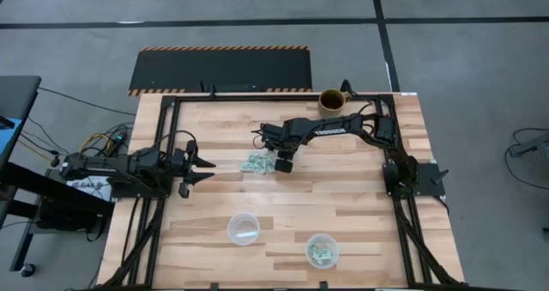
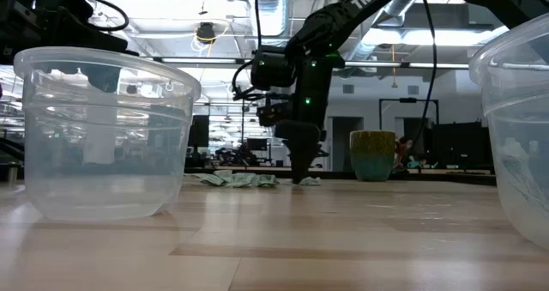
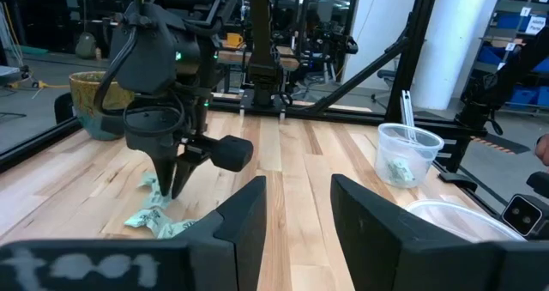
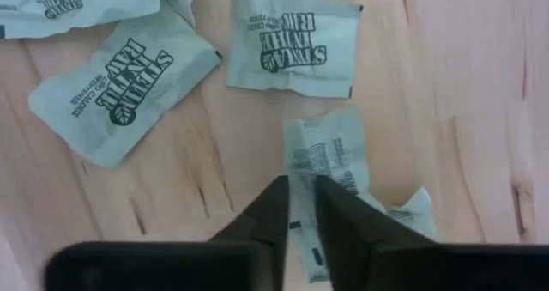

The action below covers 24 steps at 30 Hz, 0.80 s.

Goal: Pick and place items into bin
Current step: Put the stevia packet into the right transparent bin

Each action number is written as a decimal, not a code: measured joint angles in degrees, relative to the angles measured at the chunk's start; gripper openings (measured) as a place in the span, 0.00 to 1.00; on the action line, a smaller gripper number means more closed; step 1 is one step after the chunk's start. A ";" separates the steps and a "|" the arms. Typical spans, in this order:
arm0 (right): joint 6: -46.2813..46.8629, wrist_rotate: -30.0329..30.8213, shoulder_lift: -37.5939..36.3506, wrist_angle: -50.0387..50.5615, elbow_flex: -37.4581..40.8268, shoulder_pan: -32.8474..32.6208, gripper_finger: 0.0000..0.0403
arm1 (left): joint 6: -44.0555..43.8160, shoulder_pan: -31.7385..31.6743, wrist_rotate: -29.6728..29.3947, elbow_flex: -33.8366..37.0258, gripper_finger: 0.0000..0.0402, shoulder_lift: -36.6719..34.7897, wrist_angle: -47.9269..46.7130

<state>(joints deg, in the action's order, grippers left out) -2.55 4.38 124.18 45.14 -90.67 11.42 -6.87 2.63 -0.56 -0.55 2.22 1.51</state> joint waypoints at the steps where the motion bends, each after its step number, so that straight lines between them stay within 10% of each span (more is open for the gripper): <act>1: 0.63 0.00 0.00 0.11 0.00 -0.02 0.07 | 0.00 0.00 0.00 0.01 0.30 0.00 -0.01; 24: 4.61 -3.21 -0.37 13.42 -14.85 -0.13 0.01 | 0.00 0.00 -0.02 -0.01 0.30 0.00 0.01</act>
<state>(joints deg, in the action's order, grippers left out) 2.06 1.17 123.81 58.57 -105.53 11.29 -6.87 2.63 -0.58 -0.56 2.22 1.52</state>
